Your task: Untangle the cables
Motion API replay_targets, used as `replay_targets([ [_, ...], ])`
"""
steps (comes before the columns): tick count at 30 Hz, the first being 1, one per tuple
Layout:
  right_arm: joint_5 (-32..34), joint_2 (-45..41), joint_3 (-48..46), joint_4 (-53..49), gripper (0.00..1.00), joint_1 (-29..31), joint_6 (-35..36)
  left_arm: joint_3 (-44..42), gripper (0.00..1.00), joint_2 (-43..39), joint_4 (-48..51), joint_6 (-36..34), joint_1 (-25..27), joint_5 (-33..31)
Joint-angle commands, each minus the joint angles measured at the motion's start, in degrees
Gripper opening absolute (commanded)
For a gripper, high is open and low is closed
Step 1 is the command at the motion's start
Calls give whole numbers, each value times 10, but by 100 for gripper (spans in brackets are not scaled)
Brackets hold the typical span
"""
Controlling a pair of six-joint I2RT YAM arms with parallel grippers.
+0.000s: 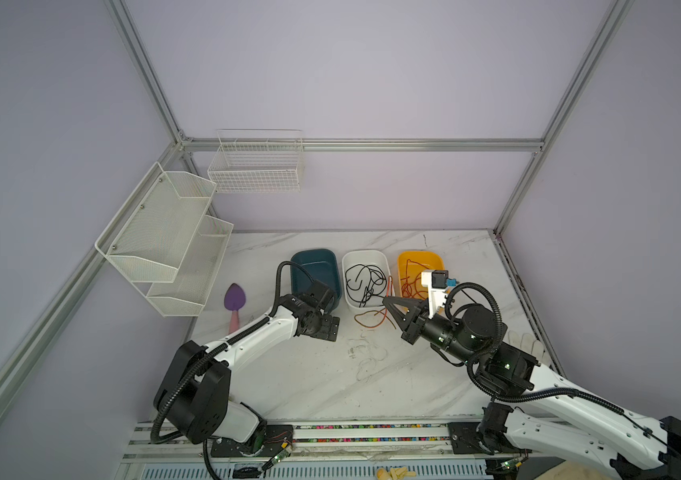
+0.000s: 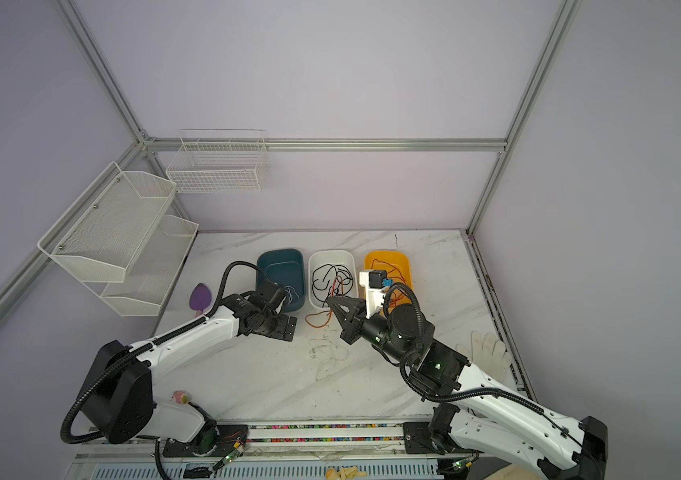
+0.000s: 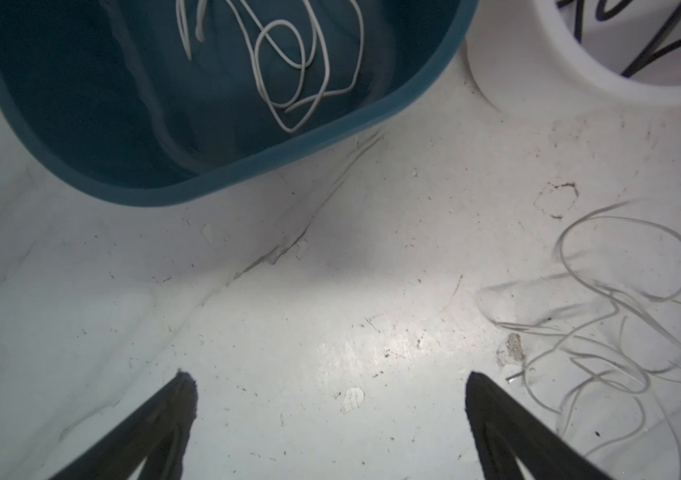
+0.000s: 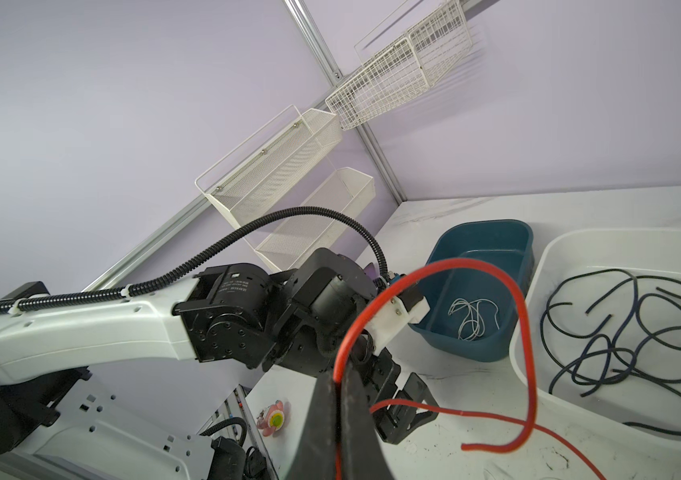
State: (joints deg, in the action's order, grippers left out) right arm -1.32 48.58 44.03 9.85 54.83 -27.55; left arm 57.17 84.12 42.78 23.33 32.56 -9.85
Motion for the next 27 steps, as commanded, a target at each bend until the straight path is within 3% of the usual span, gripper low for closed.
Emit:
replay_targets([
  [1,27,-14,10,-12,0,3,7,56,100,4,13,11,4,-36],
  [8,52,-12,29,-33,0,3,7,53,100,4,4,6,3,-16],
  [27,258,23,133,-129,0,-7,25,4,100,-87,-42,1,15,84],
])
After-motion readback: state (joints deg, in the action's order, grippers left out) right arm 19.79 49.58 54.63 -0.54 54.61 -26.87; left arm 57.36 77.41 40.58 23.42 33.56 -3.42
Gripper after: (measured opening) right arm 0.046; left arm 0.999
